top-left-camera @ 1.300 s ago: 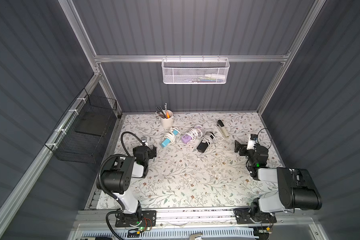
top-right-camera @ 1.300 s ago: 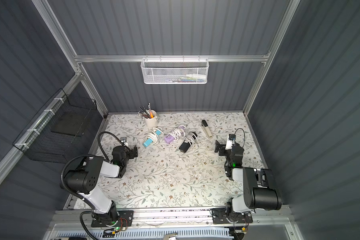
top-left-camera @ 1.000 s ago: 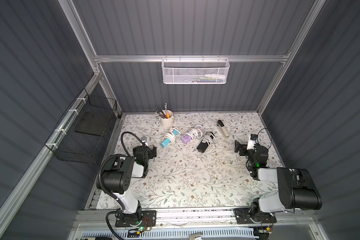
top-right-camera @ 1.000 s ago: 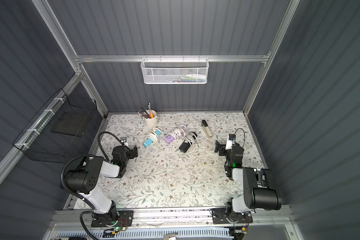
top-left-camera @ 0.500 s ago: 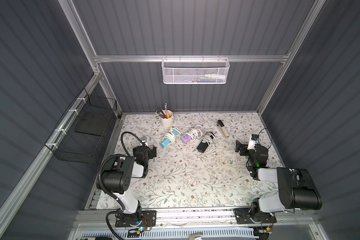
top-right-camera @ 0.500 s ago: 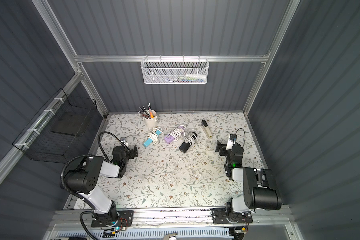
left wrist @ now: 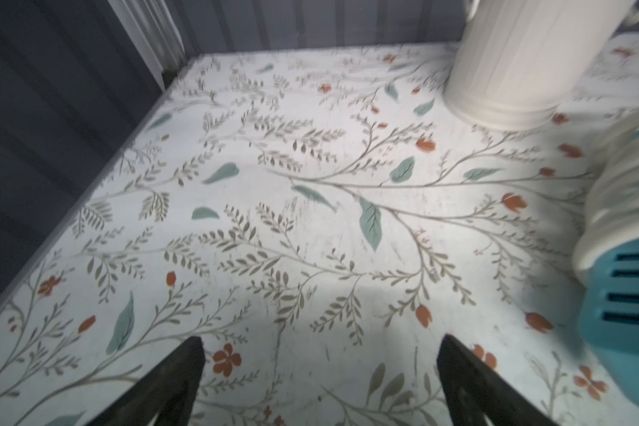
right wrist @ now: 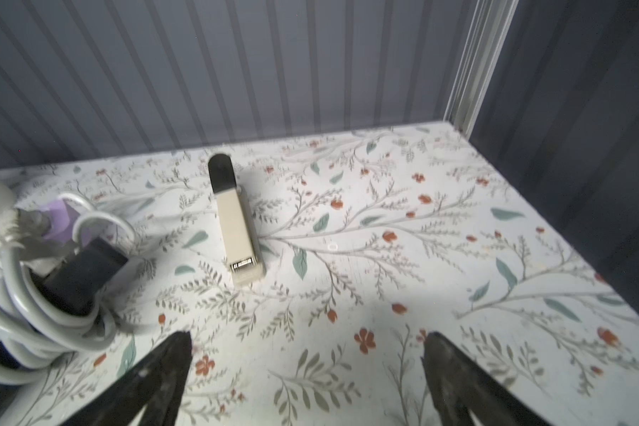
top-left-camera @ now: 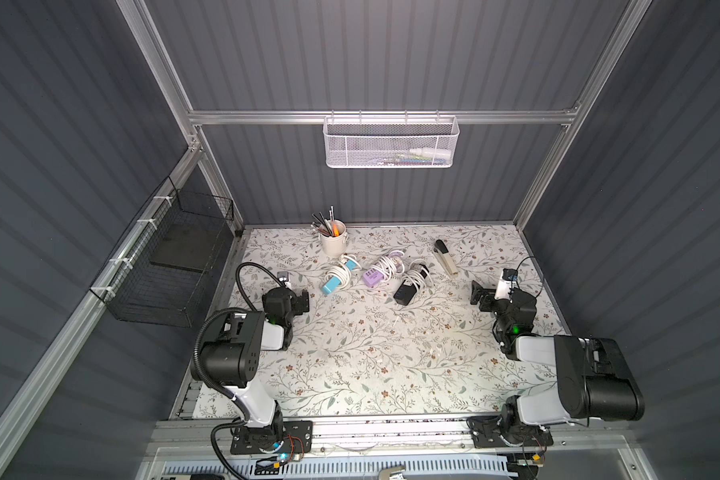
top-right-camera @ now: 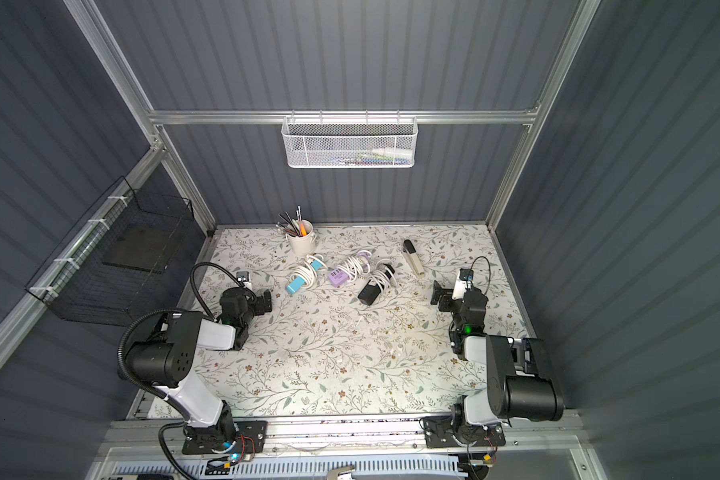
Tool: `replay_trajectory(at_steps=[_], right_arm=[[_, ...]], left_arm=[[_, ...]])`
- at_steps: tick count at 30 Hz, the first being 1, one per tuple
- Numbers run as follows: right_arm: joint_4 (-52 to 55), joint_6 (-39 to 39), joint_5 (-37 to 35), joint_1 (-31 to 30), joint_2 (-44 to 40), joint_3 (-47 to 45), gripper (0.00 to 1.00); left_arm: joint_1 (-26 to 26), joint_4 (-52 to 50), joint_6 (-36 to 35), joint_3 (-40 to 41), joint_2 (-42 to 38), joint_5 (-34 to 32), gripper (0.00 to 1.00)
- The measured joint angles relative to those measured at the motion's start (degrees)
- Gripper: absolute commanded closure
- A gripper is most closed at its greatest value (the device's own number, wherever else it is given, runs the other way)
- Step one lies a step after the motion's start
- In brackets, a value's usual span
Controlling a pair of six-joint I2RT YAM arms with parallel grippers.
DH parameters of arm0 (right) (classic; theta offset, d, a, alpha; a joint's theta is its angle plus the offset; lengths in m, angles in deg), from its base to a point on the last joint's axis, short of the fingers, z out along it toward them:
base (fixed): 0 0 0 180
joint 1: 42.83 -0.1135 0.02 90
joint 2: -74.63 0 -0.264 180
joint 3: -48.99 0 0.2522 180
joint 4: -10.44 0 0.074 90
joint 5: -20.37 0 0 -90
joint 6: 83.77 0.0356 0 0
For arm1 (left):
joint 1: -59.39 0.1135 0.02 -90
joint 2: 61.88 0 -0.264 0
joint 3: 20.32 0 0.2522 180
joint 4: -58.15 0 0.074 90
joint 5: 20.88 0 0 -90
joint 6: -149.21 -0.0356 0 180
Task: Unwrap the cord wrapped around the power strip
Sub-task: Pick up the power strip from the center of the board.
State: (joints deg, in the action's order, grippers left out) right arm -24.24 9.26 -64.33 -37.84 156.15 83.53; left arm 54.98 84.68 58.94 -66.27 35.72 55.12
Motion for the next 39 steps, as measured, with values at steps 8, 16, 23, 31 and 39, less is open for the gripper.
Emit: replay_trajectory(at_steps=[8, 16, 23, 31, 39], right_arm=[[31.2, 11.0, -1.7, -0.4, -6.8, 25.6, 0.01], [48.7, 11.5, -4.7, -16.8, -12.0, 35.9, 0.01], [62.4, 6.7, -12.8, -28.4, -7.0, 44.5, 0.01], [65.5, 6.6, -12.9, -30.5, -7.0, 44.5, 0.01], [66.8, 6.3, -12.9, -31.7, -7.0, 44.5, 0.01]], left_arm=[[-1.3, -42.2, 12.0, -39.5, 0.9, -13.3, 0.0], [-3.8, -56.9, 21.9, -34.0, -10.0, 2.4, 0.0], [-4.8, -56.5, 31.1, -19.7, -22.8, 17.8, 0.0], [-4.8, -35.6, 52.4, -1.5, -29.6, 30.5, 0.0], [-4.8, -12.5, 70.2, 8.0, -22.2, 32.1, 0.0]])
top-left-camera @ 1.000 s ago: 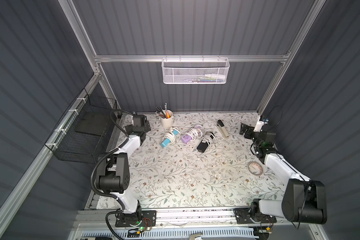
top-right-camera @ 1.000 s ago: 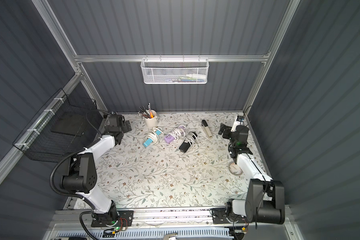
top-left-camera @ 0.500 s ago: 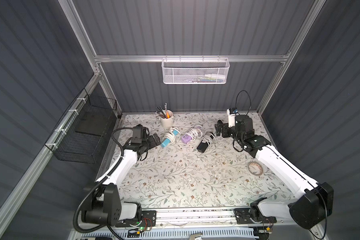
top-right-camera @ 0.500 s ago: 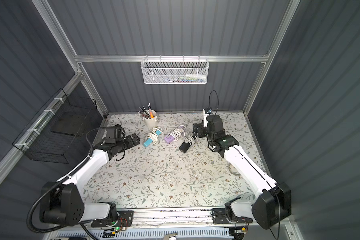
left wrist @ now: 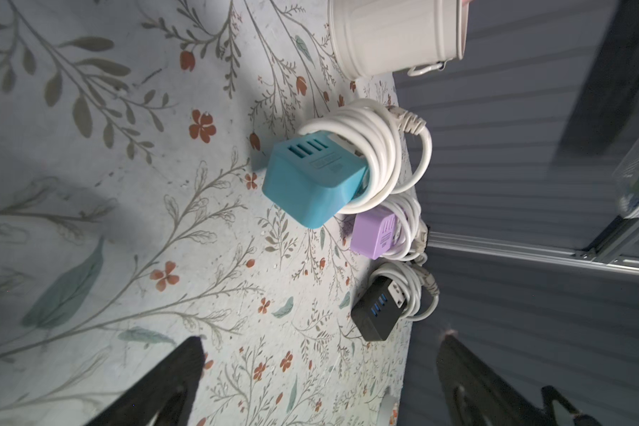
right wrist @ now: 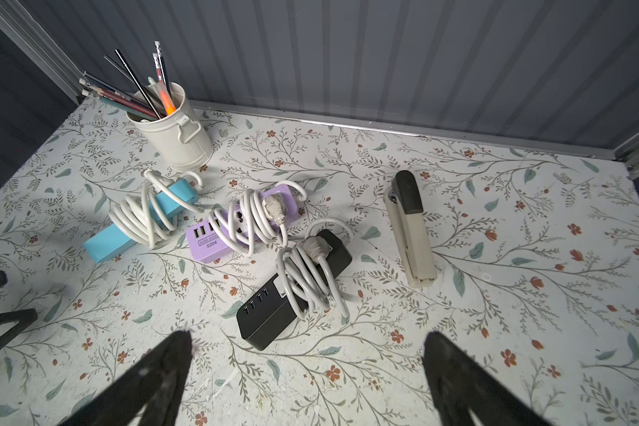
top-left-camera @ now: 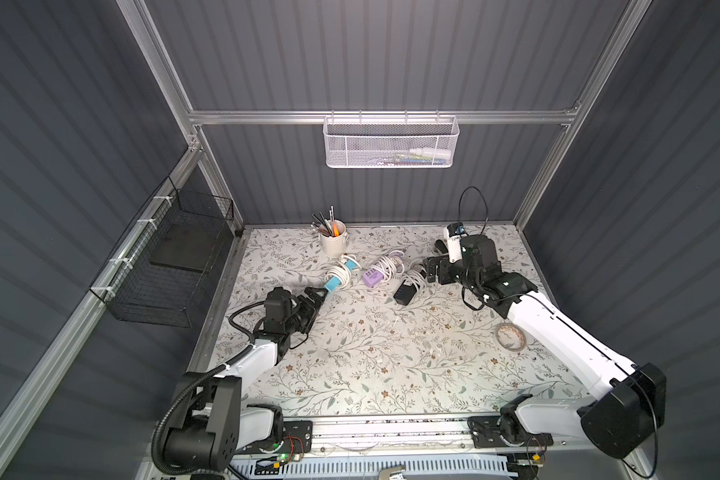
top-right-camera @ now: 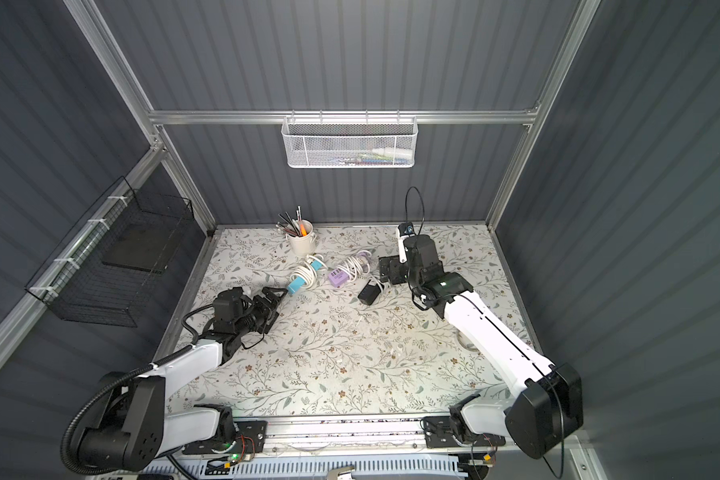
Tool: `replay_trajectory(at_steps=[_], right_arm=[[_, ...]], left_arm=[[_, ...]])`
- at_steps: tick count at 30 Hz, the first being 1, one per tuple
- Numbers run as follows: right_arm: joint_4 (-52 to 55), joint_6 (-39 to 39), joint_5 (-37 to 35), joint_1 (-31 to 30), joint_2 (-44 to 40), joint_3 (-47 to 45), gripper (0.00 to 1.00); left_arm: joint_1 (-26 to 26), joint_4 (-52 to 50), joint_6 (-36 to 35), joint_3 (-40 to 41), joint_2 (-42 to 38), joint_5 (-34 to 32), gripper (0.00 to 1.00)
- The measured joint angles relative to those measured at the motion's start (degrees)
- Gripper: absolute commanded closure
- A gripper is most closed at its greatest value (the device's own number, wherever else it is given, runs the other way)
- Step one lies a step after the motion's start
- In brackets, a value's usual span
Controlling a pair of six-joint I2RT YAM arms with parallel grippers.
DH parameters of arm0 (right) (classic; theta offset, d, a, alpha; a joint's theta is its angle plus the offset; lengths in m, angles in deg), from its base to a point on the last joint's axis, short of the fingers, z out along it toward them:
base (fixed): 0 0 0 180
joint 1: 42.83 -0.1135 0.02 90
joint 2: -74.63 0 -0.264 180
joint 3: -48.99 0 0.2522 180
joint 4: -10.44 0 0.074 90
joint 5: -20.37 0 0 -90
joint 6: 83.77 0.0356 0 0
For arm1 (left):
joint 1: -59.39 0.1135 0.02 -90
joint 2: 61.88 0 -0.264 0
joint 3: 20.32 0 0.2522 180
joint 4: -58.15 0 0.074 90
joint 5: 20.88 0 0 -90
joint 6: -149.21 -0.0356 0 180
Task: Unwrap the cord wrapped around the power strip
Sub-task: Pick up the power strip from the center of the board.
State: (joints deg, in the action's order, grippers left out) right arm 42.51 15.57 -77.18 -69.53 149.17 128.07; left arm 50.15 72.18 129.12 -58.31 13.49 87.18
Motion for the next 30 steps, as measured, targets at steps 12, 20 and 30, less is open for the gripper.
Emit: replay_trajectory(at_steps=[12, 20, 30], right_arm=[[0.6, -0.6, 0.0, -0.8, -1.0, 0.0, 0.01], [0.6, -0.6, -0.4, -1.1, -1.5, 0.0, 0.01], [1.7, -0.7, 1.4, -1.4, -2.3, 0.0, 0.01]], left_arm=[[-0.1, 48.0, 24.6, 3.1, 30.9, -3.7, 0.0], [-0.9, 56.1, 28.8, 2.4, 32.6, -5.4, 0.0], [-2.5, 3.1, -12.8, -13.4, 0.7, -9.4, 0.0]])
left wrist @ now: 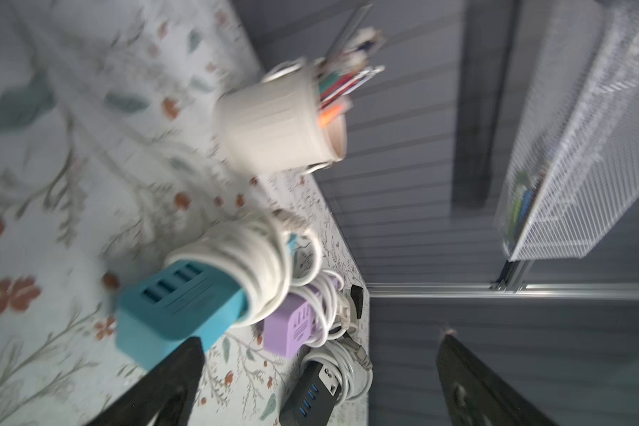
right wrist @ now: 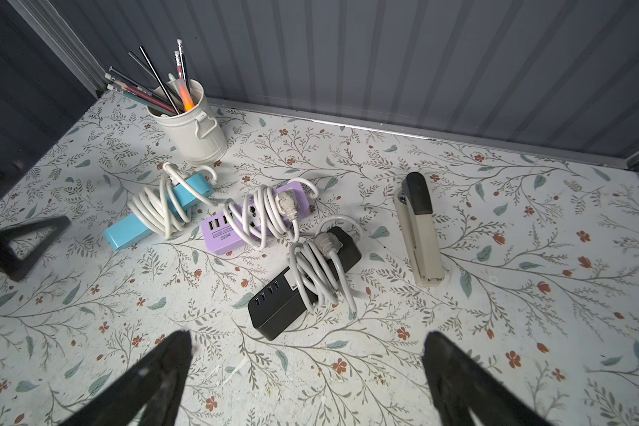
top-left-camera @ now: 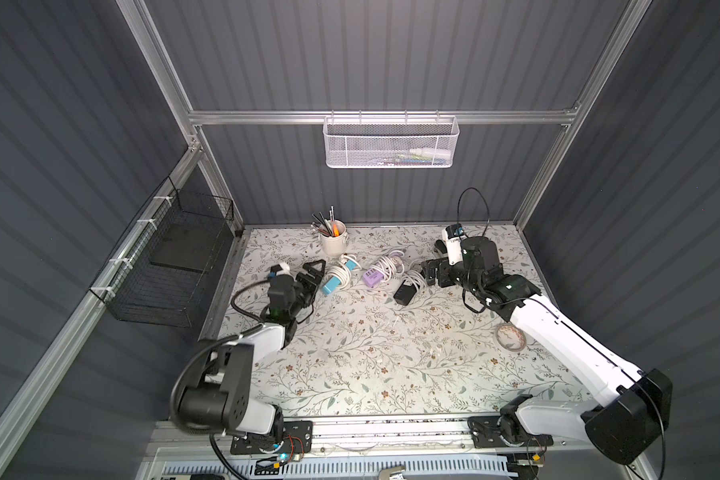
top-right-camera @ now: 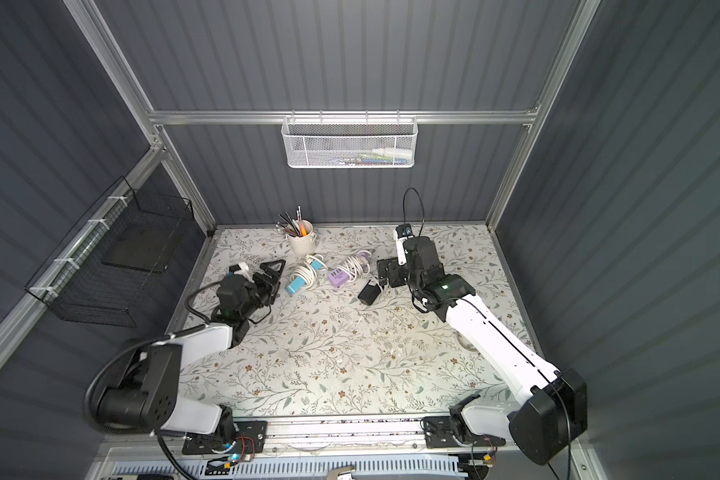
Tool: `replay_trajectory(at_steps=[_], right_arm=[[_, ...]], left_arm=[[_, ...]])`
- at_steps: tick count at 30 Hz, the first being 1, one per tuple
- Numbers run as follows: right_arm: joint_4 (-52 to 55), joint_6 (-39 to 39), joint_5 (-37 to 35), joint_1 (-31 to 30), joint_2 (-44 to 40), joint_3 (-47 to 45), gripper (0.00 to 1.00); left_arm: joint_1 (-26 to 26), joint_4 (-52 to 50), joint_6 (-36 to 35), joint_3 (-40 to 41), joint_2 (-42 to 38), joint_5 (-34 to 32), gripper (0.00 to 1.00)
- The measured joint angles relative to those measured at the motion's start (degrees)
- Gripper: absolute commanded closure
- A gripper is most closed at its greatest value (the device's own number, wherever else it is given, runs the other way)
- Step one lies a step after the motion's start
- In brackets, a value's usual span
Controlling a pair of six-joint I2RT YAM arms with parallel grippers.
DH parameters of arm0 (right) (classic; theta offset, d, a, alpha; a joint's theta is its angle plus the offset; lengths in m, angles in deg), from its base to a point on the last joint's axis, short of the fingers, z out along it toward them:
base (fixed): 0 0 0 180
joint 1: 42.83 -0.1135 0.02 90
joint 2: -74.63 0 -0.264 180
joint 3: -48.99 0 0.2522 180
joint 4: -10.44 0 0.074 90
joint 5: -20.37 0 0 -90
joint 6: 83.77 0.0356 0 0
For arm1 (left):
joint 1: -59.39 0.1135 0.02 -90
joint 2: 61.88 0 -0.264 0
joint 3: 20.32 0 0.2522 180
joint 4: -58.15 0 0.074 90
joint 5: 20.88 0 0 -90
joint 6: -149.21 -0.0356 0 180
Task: Unwrap the cord wrapped around the power strip
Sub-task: Pick up the power strip from the center of the board.
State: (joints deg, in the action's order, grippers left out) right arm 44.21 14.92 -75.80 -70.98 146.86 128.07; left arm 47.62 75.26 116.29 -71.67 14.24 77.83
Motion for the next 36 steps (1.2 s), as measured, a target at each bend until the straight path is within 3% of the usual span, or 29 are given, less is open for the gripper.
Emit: replay_trajectory(at_steps=[3, 6, 11, 15, 21, 28, 36], right_arm=[[0.0, 0.0, 0.9, 0.0, -1.1, 0.0, 0.01], [0.0, 0.2, 1.8, 0.0, -1.8, 0.0, 0.01], [0.5, 0.3, 3.2, 0.0, -2.1, 0.0, 0.01], [1.3, 0.3, 3.5, 0.0, -3.3, 0.0, 0.01], [1.4, 0.3, 3.8, 0.0, -4.9, 0.0, 0.01], [1.4, 0.7, 5.0, 0.0, -4.9, 0.0, 0.01], [1.5, 1.0, 5.7, 0.0, -4.9, 0.0, 0.01]], left_arm=[[-0.5, -9.6, -14.3, -4.3, -5.3, -2.2, 0.0], [-0.6, -17.1, -25.0, -5.2, -4.6, -3.8, 0.0], [-2.2, -29.0, -34.8, -5.8, 2.9, -8.3, 0.0], [-6.6, -36.1, -39.8, -9.0, 8.2, -13.8, 0.0], [-12.3, -37.8, -45.2, -12.5, 11.8, -20.7, 0.01], [-12.4, -37.4, -48.8, -12.5, 14.0, -26.2, 0.02], [-12.3, -33.3, -52.9, -13.0, 16.0, -26.5, 0.07]])
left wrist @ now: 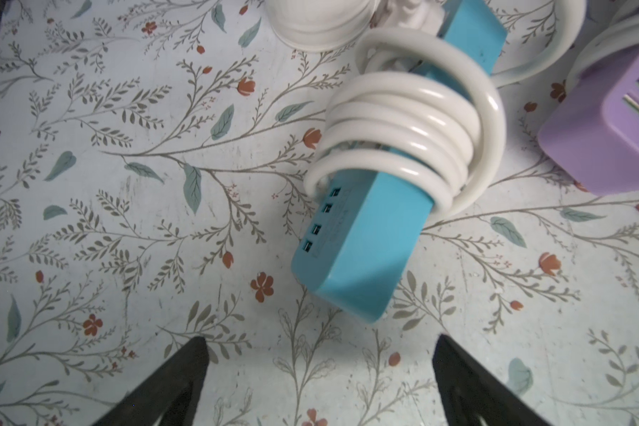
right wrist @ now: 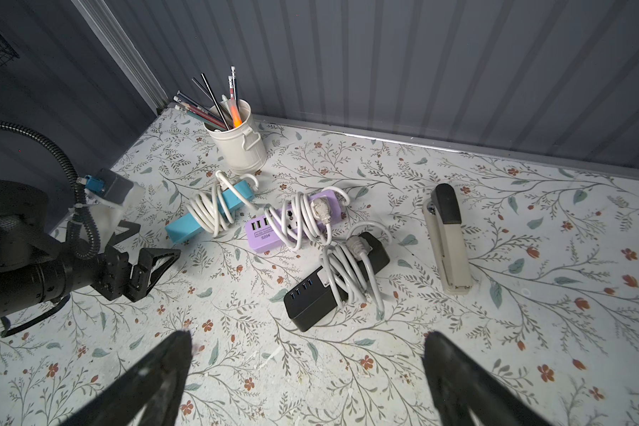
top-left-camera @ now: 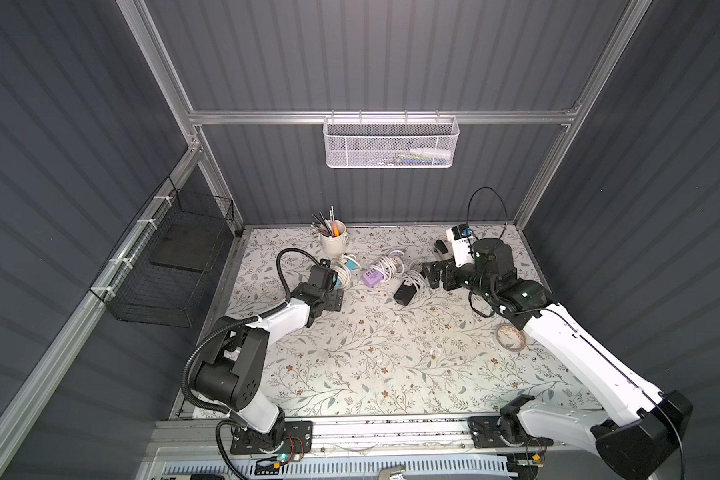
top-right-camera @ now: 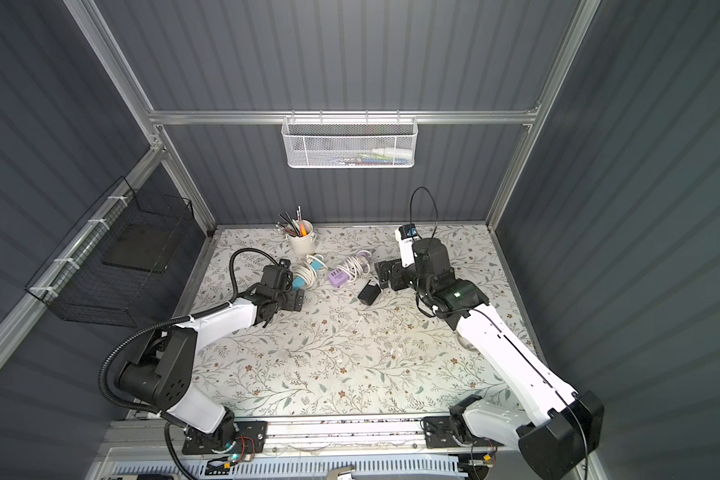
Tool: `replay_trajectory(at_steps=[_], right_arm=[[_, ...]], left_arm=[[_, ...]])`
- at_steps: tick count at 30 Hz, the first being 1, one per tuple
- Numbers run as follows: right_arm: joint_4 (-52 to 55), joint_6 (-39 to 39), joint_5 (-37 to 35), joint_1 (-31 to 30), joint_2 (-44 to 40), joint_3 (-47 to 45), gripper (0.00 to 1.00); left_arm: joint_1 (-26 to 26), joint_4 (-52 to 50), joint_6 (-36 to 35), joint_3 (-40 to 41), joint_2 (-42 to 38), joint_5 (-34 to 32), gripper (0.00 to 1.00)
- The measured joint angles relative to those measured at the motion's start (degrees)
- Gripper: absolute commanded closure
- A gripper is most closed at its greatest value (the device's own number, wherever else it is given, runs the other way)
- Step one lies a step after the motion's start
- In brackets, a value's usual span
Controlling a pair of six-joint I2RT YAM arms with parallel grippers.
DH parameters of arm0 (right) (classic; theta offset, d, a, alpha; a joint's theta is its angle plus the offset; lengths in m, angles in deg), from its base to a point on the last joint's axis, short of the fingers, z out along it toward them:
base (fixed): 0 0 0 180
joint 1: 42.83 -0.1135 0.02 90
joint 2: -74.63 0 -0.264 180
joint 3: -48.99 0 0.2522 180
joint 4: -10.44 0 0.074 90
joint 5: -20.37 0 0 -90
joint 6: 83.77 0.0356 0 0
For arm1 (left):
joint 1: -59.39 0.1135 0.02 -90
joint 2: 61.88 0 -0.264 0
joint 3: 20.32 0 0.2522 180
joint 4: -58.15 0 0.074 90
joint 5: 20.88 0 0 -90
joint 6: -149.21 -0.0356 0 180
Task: Unwrap the cord wrapped around the power strip
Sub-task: Pick up the power strip from the center of the board.
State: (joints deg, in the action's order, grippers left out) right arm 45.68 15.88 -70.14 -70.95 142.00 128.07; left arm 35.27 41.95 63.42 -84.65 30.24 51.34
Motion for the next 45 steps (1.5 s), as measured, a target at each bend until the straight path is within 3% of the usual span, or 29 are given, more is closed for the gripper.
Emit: replay_trajectory(at_steps=[18, 34, 45], right_arm=[[0.0, 0.5, 1.0, 0.0, -0.4, 0.0, 0.01], [-0.2, 0.9, 1.5, 0.3, -2.4, -0.1, 0.01], [-0.5, 0.9, 1.7, 0.3, -4.2, -0.9, 0.01]], left_arm=[[0.3, 3.7, -6.1, -5.4, 7.8, 1.3, 0.19], [0.5, -1.6, -7.8, -9.6, 11.4, -0.3, 0.28], [1.2, -2.7, -8.7, -11.6, 13.9, -0.9, 0.43]])
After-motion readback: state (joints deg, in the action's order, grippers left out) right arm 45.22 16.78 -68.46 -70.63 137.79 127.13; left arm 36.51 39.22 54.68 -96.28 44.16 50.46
